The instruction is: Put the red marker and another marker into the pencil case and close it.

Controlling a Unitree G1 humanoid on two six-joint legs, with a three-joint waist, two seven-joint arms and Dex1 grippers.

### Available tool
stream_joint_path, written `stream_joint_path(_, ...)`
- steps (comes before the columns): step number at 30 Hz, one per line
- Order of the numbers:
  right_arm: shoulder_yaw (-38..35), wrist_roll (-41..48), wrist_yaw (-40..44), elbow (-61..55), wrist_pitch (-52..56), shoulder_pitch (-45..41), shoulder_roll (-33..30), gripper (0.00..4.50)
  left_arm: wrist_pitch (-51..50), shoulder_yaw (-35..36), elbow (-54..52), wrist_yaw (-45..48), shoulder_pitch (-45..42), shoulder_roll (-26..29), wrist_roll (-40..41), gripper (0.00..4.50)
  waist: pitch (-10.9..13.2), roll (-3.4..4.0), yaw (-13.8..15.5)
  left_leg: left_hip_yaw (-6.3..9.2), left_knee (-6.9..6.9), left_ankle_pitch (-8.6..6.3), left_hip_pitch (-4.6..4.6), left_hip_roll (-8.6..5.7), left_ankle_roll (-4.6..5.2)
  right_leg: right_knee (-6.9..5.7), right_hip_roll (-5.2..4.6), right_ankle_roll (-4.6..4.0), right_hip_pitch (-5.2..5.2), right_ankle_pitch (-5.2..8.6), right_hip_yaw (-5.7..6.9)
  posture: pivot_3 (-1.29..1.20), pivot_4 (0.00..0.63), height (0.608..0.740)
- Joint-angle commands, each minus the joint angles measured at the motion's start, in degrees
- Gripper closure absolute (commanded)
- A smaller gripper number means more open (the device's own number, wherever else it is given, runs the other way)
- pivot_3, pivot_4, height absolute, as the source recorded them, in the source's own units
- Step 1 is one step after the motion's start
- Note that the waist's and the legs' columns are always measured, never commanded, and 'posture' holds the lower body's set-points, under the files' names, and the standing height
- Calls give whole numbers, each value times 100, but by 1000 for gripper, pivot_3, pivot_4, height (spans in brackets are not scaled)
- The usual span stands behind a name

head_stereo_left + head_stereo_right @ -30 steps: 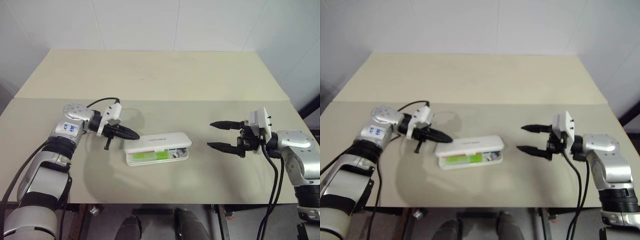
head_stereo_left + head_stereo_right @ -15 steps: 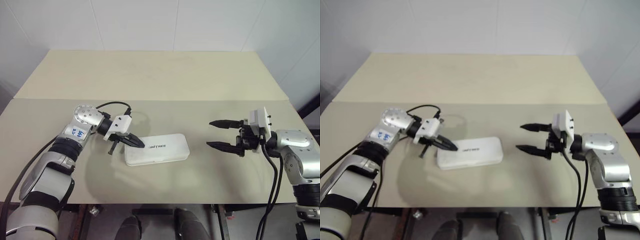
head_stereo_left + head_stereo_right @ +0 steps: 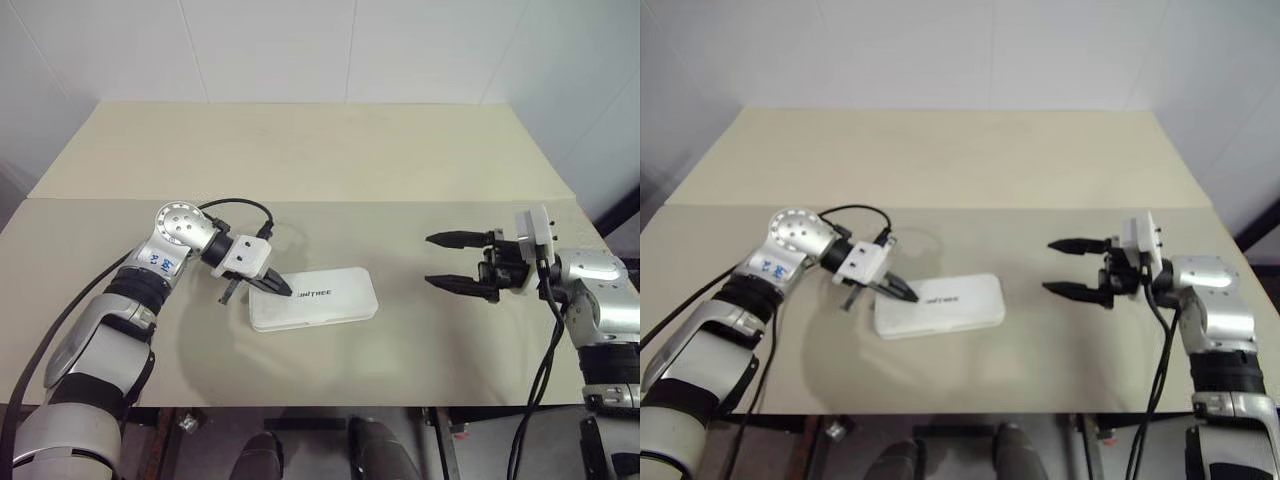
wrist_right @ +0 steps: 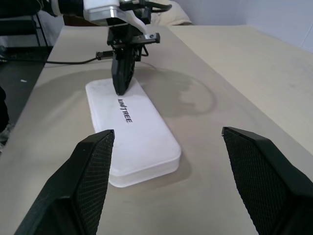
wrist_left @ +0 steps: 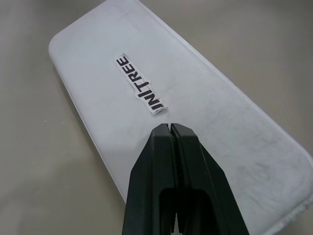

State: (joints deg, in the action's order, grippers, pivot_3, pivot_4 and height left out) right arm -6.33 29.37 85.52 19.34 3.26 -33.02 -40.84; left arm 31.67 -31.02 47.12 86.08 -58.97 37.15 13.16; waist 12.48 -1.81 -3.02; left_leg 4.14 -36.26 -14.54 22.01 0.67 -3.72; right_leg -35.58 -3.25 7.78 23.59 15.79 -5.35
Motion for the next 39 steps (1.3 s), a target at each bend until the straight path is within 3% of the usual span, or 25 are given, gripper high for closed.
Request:
stream_joint_path(1,3,-49,171,100,-201,-185,31,0,68,31,208,601,30,-94,-400,4443,0,1,0,0,-1,0,0,0,0,0,0,0,0,0,0,0,150,740)
stream_joint_path(8,17,-90,178,150,-238,-249,17,0,-1258,1236,-58,-241,-2,-227,152,4443,1,0,-3,1,-4,1,5,-2,2,-5,0,3,2,-1,-1,0,150,740)
stream_joint_path(18,90,-268,314,683,-375,-708,7,0,-3194,3124,-2507,-647,1546,177,1455,4443,2,4,-50,-1,9,-2,8,5,6,-9,0,0,19,2,-1,0,150,740)
stream_joint_path(21,137,-343,396,922,-459,-920,41,0,-3634,3627,-3443,-584,2402,470,1945,3835,2,4,-46,-4,9,-2,5,6,6,-13,0,-1,18,2,-3,0,150,740)
stream_joint_path(24,199,-438,494,1225,-559,-1150,92,0,-4045,4202,-4150,-695,3242,718,2355,2929,3,4,-42,-5,9,-2,4,7,6,-12,-2,-3,17,3,-2,0,150,740)
stream_joint_path(33,325,-615,684,2025,-848,-1709,193,0,-4391,4916,-4897,-1072,4183,1105,2382,36,3,5,-22,-5,10,-2,4,4,5,0,-6,-6,11,2,1,0,150,740)
stream_joint_path(39,376,-559,697,1912,-792,-1628,289,0,-4380,5316,-5234,-1495,4544,1012,2441,36,4,7,-42,-5,20,-3,5,6,3,2,-6,-10,17,5,3,0,150,740)
